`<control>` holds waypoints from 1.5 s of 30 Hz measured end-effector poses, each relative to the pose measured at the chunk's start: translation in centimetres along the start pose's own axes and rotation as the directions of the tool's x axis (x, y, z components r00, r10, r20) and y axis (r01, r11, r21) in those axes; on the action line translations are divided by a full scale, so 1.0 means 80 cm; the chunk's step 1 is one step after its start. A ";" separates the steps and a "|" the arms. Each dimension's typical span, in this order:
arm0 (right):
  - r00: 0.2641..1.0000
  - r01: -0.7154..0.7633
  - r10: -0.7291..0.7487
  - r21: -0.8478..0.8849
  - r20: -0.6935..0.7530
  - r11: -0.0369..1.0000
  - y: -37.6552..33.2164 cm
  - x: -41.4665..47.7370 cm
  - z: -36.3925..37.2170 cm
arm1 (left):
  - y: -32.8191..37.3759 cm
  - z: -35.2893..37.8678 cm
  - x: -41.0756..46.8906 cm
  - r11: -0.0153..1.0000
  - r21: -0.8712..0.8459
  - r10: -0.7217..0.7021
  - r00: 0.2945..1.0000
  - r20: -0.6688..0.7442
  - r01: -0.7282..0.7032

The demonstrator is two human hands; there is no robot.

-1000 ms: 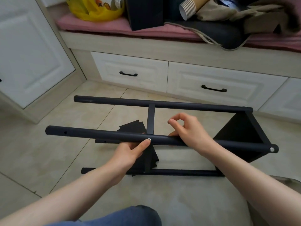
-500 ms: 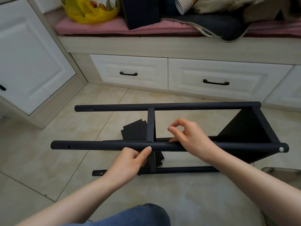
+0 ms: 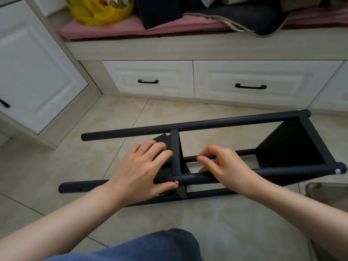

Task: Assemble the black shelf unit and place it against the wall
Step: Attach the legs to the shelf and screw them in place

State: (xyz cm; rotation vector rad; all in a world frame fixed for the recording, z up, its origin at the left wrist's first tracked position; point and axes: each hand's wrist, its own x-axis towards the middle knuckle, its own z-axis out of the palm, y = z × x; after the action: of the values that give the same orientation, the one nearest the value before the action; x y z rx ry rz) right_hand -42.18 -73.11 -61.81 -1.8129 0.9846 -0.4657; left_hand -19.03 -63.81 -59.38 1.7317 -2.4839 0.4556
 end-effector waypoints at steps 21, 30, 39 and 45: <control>0.859 -0.303 0.353 -0.188 0.371 0.934 0.027 -0.008 0.017 | 0.031 0.035 -0.034 0.938 -0.337 0.140 0.975 0.170 -0.076; 0.783 -0.404 0.350 -0.008 0.514 0.915 0.032 0.023 0.043 | 0.034 0.036 -0.037 0.934 -0.350 0.131 0.981 0.145 -0.072; 0.685 -0.510 0.335 0.096 0.647 0.855 0.034 0.033 0.055 | 0.033 0.040 -0.037 0.922 -0.379 0.130 0.984 0.124 -0.074; 0.639 -0.498 0.334 0.042 0.693 0.866 0.030 0.033 0.052 | 0.033 0.041 -0.036 0.918 -0.389 0.136 0.983 0.121 -0.079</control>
State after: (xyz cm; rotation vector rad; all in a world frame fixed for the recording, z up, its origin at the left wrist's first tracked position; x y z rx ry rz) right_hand -38.74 -73.29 -66.07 -1.3024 0.7535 0.3558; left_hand -20.09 -61.33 -63.72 1.5248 -2.5529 -0.1552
